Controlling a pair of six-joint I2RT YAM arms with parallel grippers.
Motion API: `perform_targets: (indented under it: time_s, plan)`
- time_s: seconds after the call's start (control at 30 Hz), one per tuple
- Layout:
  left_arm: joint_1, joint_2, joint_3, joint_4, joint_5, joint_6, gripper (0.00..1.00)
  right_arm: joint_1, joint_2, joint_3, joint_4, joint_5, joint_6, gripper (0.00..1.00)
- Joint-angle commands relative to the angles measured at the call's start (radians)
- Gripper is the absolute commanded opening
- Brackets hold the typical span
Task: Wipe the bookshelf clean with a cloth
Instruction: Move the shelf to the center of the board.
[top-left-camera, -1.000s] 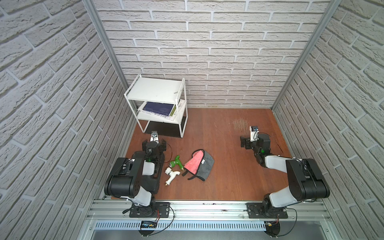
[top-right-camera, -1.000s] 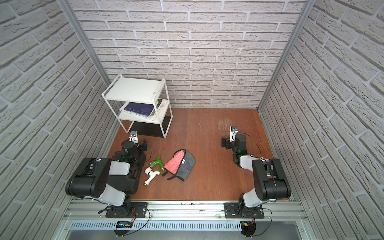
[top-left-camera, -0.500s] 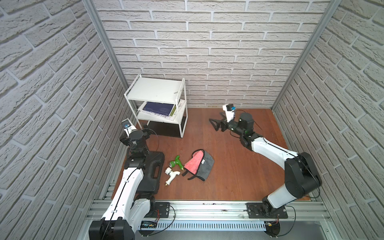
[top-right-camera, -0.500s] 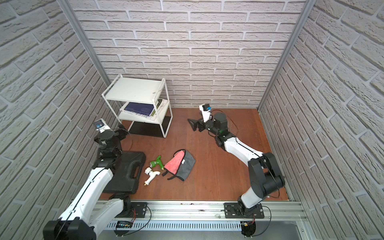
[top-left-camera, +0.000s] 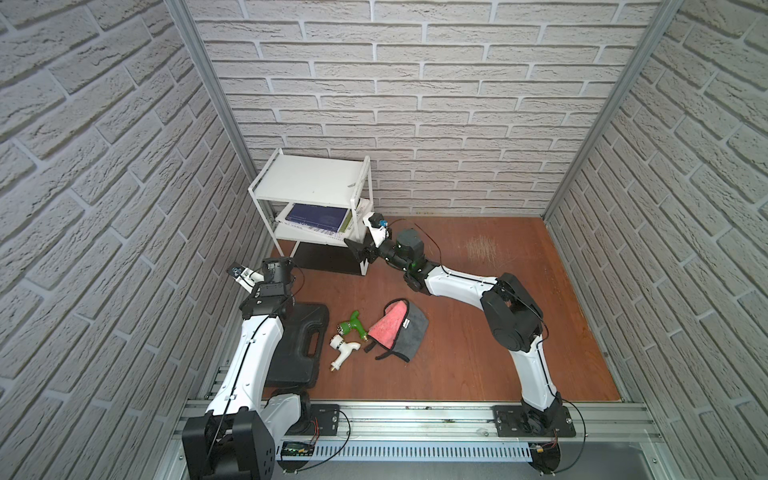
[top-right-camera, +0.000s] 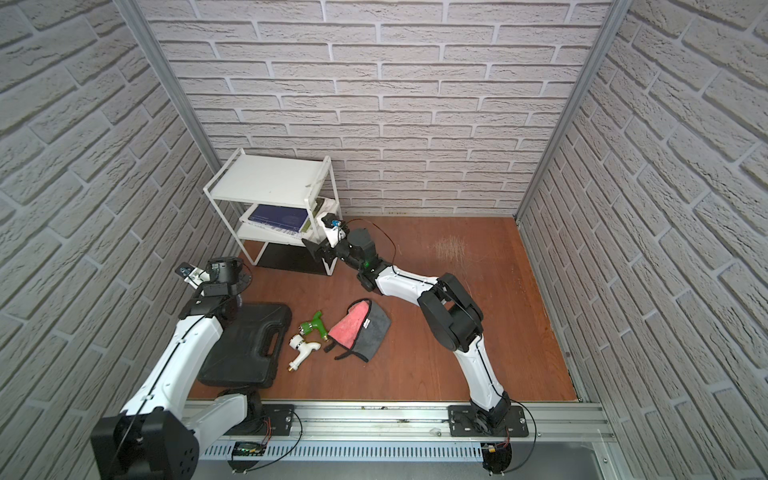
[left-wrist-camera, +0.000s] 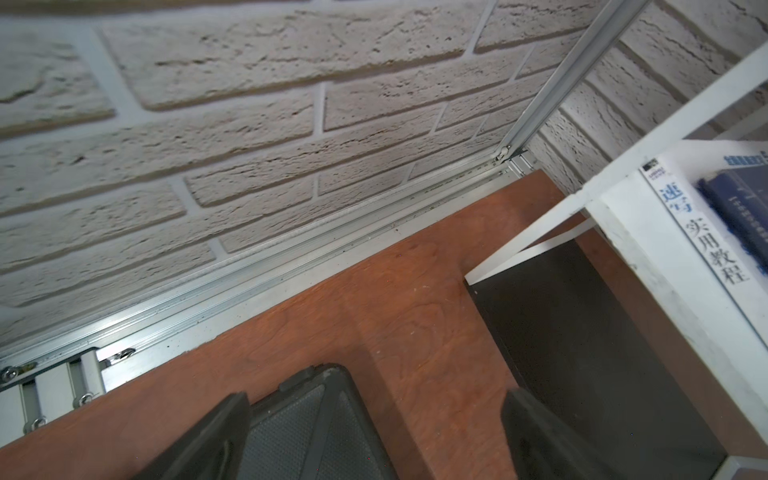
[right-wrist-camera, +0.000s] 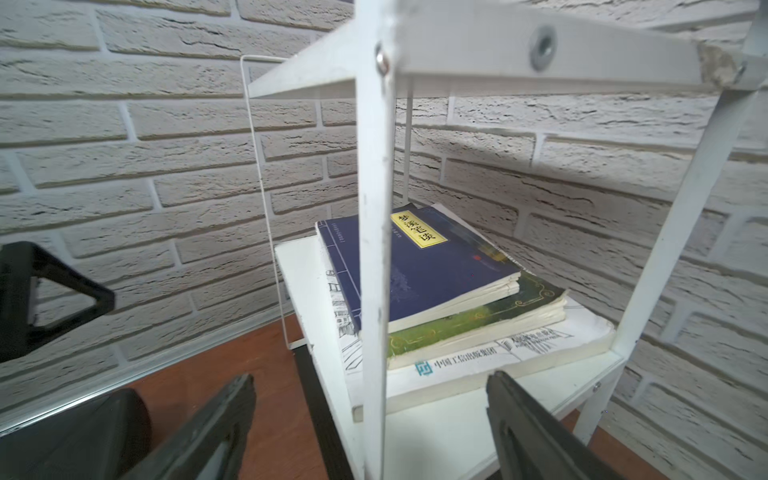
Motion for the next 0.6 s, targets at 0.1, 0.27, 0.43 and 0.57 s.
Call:
perform_targets:
  time_s: [0.1,0.27,0.43,0.57]
  plan:
    - [0.047,-0.03,-0.096,0.186,0.063,0.143,0.98,0.024,0.004,0.05,0.038,0.216,-0.074,0.52]
    - [0.049,-0.001,-0.057,0.206,0.144,0.307,0.99,0.024,-0.02,0.021,0.041,0.241,-0.105,0.16]
    - [0.045,0.026,-0.024,0.242,0.287,0.432,0.98,0.011,-0.088,-0.056,0.065,0.354,-0.147,0.03]
    - [-0.021,-0.012,-0.051,0.319,0.262,0.538,0.99,-0.044,-0.218,-0.214,0.075,0.381,-0.138,0.03]
